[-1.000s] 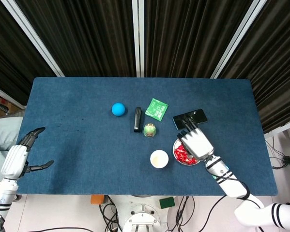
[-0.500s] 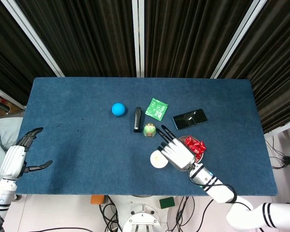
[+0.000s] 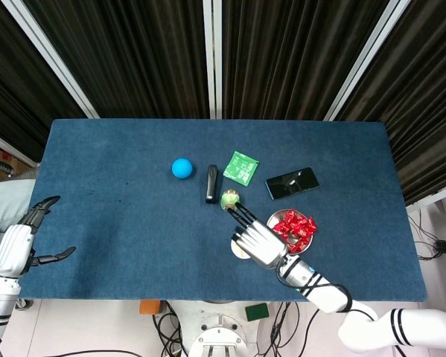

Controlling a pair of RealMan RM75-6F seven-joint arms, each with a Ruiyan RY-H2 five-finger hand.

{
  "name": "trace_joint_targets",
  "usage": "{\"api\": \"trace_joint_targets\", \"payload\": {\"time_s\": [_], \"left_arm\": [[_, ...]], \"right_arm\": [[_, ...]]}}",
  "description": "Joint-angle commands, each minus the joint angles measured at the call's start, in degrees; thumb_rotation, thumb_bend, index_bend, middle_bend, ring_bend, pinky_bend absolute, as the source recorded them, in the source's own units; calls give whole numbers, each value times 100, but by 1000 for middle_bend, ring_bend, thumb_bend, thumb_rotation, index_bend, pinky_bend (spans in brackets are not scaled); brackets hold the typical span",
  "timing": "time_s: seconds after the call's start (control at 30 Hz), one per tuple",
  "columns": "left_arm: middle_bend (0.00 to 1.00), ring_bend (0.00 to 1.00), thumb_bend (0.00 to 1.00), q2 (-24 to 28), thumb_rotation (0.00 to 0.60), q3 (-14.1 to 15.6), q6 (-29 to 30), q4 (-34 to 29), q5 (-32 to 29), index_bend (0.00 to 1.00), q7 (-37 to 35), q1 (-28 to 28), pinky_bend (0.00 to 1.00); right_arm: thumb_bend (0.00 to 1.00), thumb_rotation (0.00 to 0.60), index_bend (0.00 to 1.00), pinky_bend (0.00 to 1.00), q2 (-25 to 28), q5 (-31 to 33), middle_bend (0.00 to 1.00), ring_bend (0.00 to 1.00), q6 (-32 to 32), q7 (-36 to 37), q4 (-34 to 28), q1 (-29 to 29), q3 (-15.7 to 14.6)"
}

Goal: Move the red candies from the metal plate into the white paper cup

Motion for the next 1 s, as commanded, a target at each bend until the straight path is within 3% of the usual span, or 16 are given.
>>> {"api": "trace_joint_targets", "payload": {"time_s": [0.03,0.4,0.6,0.77,1.0], "left_arm": [[119,120,93,-1,600,2,-1,9,-5,106,-12,6,245],[119,120,93,-24,600,12,-12,15,29,106,-5,-1,245],[119,120,94,-23,600,23,-35,6,53,110,9,-14,246],[118,120,93,-58,600,31,-100,-9,69,115,40,-54,246],[117,120,93,-48,600,55,-162,-24,75,116,83,-79,247]], "right_arm": [[396,600,461,0,11,-26,377,2,-6,47,0,13,-5],[381,600,426,0,379,-287,316,0,461,429,-97,-222,-20],[363,600,361,0,867,397,87,0,522,677,53,-481,45],[349,600,290,0,1026,1121,22,0,257,636,257,-540,16],[352,600,284,0,1001,1399,16,0,92,817,517,-590,-79]]}}
